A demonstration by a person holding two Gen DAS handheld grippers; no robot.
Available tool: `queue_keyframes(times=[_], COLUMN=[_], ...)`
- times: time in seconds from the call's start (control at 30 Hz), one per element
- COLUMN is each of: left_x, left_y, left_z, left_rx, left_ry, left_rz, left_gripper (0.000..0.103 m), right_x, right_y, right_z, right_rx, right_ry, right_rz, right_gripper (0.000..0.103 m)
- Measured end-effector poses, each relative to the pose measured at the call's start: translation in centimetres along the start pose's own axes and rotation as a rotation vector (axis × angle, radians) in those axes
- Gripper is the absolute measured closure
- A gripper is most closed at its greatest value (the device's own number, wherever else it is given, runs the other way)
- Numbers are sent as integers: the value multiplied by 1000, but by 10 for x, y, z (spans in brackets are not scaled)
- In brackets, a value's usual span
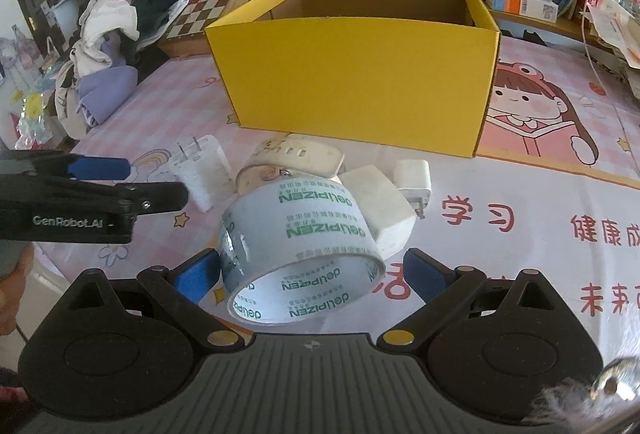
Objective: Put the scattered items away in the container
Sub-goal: 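Grasp the white charger plug with the left tool while the right tool grasps the tape roll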
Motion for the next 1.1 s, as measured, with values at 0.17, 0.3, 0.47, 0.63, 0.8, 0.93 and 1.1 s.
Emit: queue_keyframes(times=[0.17, 0.3, 0.47, 0.63, 0.8, 0.93, 1.1], left_x=[-8, -15, -23, -30, -35, -39, -39], left_y=[-2, -2, -4, -5, -7, -8, -6], left_z=[-2, -3, -5, -3, 2, 5, 13], left_rx=[-12, -20, -30, -50, -99, -113, -146], left_ry=[14, 22, 27, 32, 24, 26, 33], left_rz=[-3, -9, -14, -11, 4, 3, 12], left_gripper=[26, 33, 49, 55, 57, 62, 75], right_x=[-4, -5, -4, -1, 3, 7, 12], right_y=[0, 1, 2, 2, 1, 2, 3], right_z=[-3, -5, -5, -5, -5, -3, 1], right_rx=[8, 17, 22, 33, 50, 62, 69], right_ry=[1, 2, -4, 0, 2, 3, 6], right_rz=[-10, -19, -22, -20, -14, -12, -9], right_gripper=[5, 8, 16, 16, 16, 16, 16])
Point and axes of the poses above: each gripper's, at about its wrist camera, not at the fingertips, and x roughly against the way its jaws point, z to its right, y to its underside, the point moved 5 cm from there along -x, roughly the way its jaws point, and after that the axes turned 15 degrees about -x, right-handed, at the moved point
